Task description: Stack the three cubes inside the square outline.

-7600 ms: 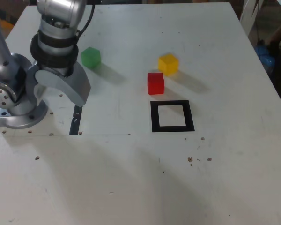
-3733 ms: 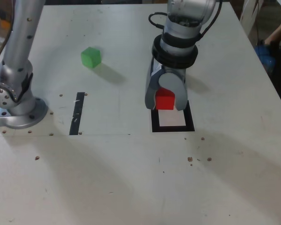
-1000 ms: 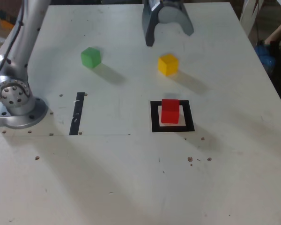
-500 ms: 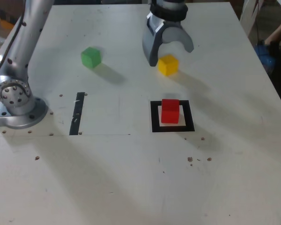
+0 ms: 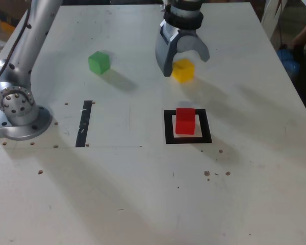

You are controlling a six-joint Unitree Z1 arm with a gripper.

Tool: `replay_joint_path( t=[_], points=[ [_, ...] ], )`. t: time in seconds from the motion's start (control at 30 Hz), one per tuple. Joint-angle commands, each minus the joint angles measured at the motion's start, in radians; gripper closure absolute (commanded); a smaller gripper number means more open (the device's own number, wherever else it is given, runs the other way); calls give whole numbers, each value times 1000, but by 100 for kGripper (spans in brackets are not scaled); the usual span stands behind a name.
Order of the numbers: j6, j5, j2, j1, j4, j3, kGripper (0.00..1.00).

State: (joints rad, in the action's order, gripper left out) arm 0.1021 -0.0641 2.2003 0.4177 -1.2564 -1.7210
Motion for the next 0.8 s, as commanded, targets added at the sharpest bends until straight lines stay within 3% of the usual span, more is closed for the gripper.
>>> replay_joint_path(
  t=[0.0,0.3,0.77],
  points=[
    [1,5,7,4,-1,2,10],
    [-6,10,17,7,35,13,48],
    [-6,-13,21,-5,53,-2,70]
  ],
)
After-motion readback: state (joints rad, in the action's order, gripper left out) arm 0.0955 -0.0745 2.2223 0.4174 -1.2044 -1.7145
